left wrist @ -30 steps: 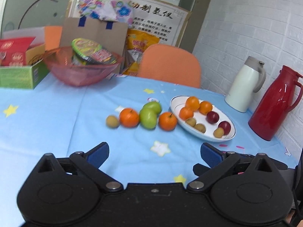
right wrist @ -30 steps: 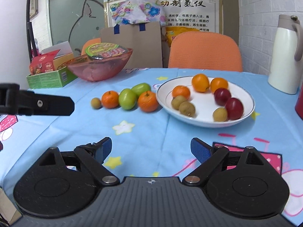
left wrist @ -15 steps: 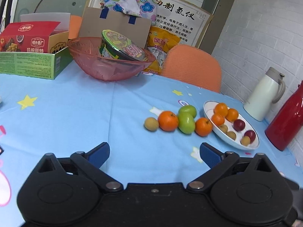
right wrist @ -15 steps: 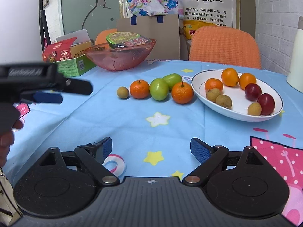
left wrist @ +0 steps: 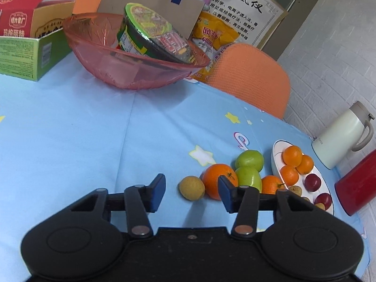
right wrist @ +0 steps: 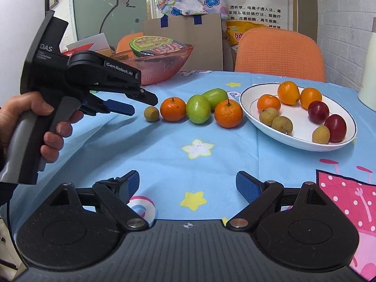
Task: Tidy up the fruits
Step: 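Grasp a small brown fruit with the left tool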
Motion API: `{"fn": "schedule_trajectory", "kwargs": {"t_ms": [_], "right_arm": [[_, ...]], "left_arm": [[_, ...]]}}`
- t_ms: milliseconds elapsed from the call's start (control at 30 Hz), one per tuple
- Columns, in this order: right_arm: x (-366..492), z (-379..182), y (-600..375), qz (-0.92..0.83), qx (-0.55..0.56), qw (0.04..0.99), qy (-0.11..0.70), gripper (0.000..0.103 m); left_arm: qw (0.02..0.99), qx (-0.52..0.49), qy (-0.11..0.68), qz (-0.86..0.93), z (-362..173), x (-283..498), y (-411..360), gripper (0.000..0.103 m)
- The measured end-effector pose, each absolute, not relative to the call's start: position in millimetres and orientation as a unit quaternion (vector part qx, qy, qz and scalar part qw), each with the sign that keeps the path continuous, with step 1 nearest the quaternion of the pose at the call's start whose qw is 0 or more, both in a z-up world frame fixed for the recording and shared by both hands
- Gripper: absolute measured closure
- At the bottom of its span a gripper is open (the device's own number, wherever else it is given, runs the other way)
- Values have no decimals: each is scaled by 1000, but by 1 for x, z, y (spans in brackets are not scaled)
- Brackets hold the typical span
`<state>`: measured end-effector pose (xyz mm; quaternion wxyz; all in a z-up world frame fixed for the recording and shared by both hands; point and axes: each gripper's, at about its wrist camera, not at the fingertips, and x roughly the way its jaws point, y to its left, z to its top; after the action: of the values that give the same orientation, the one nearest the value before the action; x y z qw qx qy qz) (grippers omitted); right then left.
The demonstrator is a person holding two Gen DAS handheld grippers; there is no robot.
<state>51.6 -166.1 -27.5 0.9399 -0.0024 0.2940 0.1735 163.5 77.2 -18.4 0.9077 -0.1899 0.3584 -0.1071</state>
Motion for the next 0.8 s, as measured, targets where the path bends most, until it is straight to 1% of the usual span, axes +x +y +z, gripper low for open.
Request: {"fn": "schedule_trajectory", "kwargs": {"t_ms": [367, 467, 800], "right_arm": [[62, -31, -164, 175, 6, 938, 298, 0], [64, -31, -162, 174, 6, 939, 296, 0], [82, -26, -156, 175, -5, 941, 290, 0]], "left_arm": [[900, -198, 369, -122, -26, 169, 78, 28], [903, -183, 368, -124, -23, 168, 75, 28], [910, -157, 356, -144, -15, 131, 79, 28]]}}
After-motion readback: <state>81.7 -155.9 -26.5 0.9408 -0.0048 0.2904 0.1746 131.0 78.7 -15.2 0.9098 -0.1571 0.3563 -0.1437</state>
